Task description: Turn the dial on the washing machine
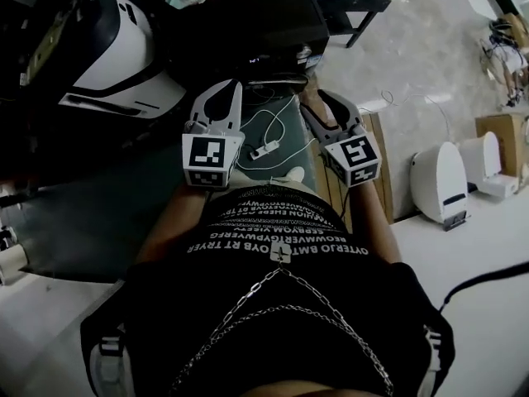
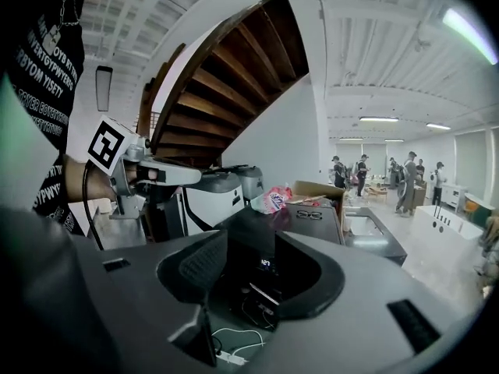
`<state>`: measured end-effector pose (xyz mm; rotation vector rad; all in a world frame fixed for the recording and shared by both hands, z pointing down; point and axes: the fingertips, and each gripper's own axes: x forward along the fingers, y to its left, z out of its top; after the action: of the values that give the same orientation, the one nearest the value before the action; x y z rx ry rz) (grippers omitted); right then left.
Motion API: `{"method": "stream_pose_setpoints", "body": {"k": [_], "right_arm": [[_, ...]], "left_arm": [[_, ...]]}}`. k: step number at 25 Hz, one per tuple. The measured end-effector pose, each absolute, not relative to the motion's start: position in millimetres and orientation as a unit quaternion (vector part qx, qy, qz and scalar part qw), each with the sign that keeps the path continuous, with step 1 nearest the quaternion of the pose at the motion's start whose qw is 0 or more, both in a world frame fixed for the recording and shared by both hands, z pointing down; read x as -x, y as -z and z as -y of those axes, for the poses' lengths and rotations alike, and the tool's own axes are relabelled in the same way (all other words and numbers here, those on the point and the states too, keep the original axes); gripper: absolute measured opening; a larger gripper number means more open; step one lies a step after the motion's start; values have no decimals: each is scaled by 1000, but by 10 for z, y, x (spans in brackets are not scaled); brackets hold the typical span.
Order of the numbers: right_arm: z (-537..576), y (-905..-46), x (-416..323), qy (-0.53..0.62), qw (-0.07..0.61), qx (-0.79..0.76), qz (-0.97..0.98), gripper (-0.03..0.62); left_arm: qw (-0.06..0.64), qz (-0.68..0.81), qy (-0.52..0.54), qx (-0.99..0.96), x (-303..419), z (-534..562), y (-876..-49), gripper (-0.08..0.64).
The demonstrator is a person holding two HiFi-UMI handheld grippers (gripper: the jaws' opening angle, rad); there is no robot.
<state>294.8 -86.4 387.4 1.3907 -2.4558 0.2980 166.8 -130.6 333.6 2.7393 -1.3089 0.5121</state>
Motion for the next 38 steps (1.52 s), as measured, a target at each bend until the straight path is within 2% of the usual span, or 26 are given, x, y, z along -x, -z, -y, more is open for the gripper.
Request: {"method": "stream_pose_setpoints", "body": {"k": [5,13,23,30,38], "right_arm": [[956,-3951,-2790,-108,158,-466,864,189],[1093,-3877,-2071,-108,177,-448,870,189],[961,-3958,-1820,-120,210,-485,841,189],[1108,-4137,-2092,-124,224,-511,821,189],[1623,-4426,-2735,-128,230,-543,797,192]], "left_arm": [[42,444,-173,-878,-1424,1268,-3442,5],[61,456,-163,-873,-719,1586,-3468,5],[57,420,-148,-893,-373,1590,-3667,5],[62,421,-152,-892,-394,1537,-3645,5],[67,453,-155,-875,-415,1683,-3836,5]]}}
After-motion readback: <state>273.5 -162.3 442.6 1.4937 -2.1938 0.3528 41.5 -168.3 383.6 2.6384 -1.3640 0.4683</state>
